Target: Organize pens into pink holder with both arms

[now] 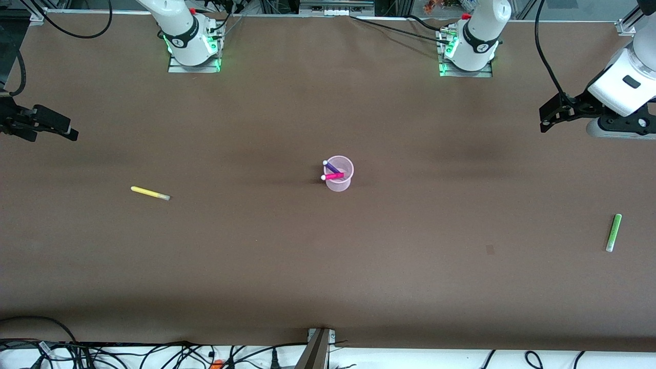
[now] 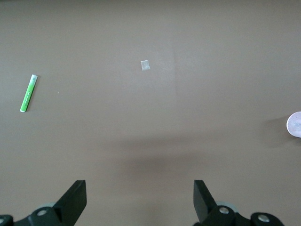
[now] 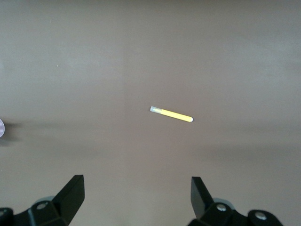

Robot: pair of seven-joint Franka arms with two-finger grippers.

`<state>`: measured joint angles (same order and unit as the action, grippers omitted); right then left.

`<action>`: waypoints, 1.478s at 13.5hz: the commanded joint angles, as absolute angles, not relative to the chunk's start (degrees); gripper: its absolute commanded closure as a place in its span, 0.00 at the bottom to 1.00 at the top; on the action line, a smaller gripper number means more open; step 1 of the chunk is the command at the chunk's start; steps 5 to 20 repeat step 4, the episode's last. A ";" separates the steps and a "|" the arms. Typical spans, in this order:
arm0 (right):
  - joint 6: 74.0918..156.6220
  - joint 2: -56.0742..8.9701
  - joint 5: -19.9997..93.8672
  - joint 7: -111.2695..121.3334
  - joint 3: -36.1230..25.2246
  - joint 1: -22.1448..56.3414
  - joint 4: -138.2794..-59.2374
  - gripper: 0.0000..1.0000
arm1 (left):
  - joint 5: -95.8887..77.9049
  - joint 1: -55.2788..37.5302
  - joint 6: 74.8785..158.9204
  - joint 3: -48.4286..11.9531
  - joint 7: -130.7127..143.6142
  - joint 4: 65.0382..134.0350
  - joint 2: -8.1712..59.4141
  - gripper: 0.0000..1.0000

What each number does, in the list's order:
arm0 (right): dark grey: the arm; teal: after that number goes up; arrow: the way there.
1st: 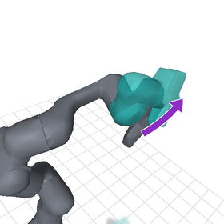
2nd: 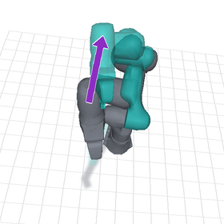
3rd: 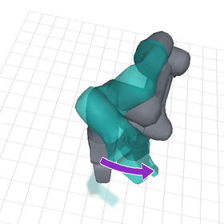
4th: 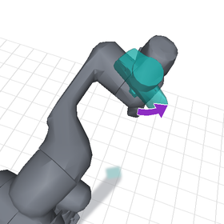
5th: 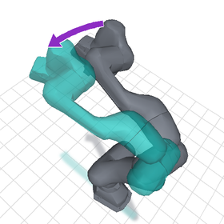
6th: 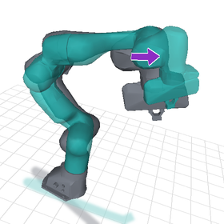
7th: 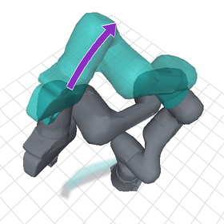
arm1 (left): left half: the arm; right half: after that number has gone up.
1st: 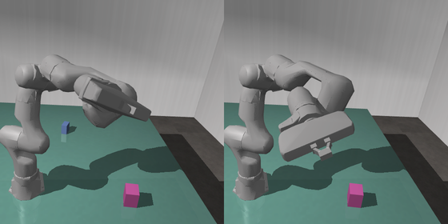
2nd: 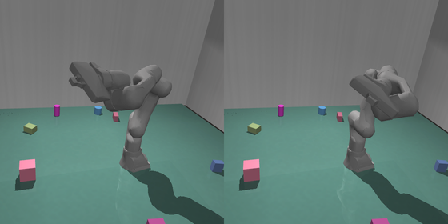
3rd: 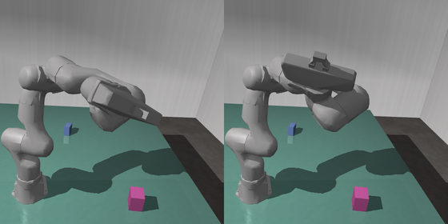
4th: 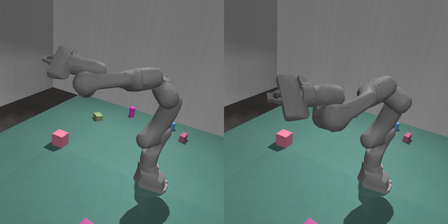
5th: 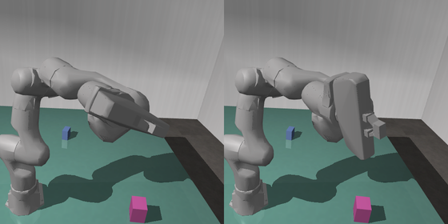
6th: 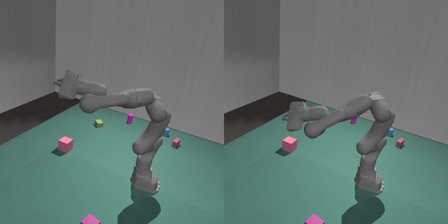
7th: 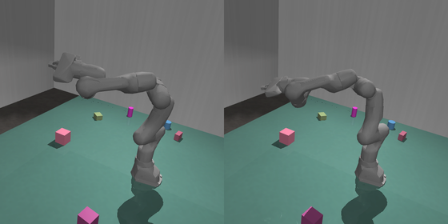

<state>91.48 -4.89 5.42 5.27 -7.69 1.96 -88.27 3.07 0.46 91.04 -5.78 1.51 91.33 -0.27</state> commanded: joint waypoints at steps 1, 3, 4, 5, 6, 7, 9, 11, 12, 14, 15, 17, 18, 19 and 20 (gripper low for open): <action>90.09 -5.63 4.75 4.48 -6.59 0.79 -86.22 0.00 | 2.64 0.35 89.74 -5.63 1.76 89.83 -0.09 0.00; 90.09 -5.63 4.92 4.31 -6.85 0.79 -86.22 0.00 | 2.64 0.35 89.74 -5.63 1.76 89.82 -0.09 0.00; 90.00 -5.63 4.92 4.31 -6.94 0.70 -86.66 0.00 | 2.72 0.35 89.74 -5.63 1.76 89.91 -0.09 0.00; 90.00 -5.63 4.92 4.31 -6.94 0.70 -86.66 0.00 | 2.72 0.35 89.74 -5.63 1.76 89.91 -0.09 0.00; 90.00 -5.63 4.92 4.31 -6.94 0.70 -86.66 0.00 | 2.72 0.35 89.74 -5.63 1.76 89.91 -0.09 0.00; 90.00 -5.63 4.92 4.31 -6.94 0.70 -86.66 0.00 | 2.72 0.35 89.74 -5.63 1.76 89.91 -0.09 0.00; 90.00 -5.63 4.92 4.31 -6.94 0.70 -86.66 0.00 | 2.72 0.35 89.74 -5.63 1.76 89.91 -0.09 0.00; 90.00 -5.63 4.92 4.31 -6.94 0.70 -86.66 0.00 | 2.72 0.35 89.74 -5.63 1.76 89.91 -0.09 0.00; 90.00 -5.63 4.92 4.31 -6.94 0.70 -86.66 0.00 | 2.72 0.35 89.74 -5.63 1.76 89.91 -0.09 0.00; 90.00 -5.63 4.92 4.31 -6.94 0.70 -86.66 0.00 | 2.72 0.35 89.74 -5.63 1.76 89.91 -0.09 0.00; 90.00 -5.63 4.92 4.31 -6.94 0.70 -86.66 0.00 | 2.72 0.35 89.74 -5.63 1.76 89.91 -0.09 0.00; 90.00 -5.63 4.92 4.31 -6.94 0.70 -86.66 0.00 | 2.72 0.35 89.74 -5.63 1.76 89.91 -0.09 0.00; 90.00 -5.63 4.92 4.31 -6.94 0.70 -86.66 0.00 | 2.72 0.35 89.74 -5.63 1.76 89.91 -0.09 0.00; 90.00 -5.63 4.92 4.31 -6.94 0.70 -86.66 0.00 | 2.72 0.35 89.74 -5.63 1.76 89.91 -0.09 0.00; 90.00 -5.63 4.92 4.31 -6.94 0.70 -86.66 0.00 | 2.72 0.35 89.74 -5.63 1.76 89.91 -0.09 0.00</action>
